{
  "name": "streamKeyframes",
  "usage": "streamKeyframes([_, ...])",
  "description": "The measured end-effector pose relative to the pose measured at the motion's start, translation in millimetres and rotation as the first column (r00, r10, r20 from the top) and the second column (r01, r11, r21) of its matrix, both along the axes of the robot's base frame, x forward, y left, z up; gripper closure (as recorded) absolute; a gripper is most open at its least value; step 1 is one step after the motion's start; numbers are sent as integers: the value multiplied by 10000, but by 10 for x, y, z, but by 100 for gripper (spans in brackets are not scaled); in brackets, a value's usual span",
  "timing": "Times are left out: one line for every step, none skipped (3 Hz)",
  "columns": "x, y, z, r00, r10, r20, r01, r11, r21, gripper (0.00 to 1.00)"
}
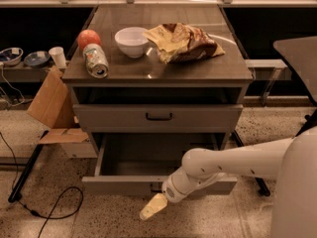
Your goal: Close middle drawer
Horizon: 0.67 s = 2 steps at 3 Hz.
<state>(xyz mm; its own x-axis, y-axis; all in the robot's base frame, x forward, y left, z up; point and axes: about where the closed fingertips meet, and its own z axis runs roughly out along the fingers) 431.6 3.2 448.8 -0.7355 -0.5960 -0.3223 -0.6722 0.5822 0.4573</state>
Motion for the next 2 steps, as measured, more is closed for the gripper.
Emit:
streamKeyframes([5,-15,0,10000,0,0,0,10000,0,0])
streamKeyframes([50,14,18,9997,-155,189,154,9999,51,0])
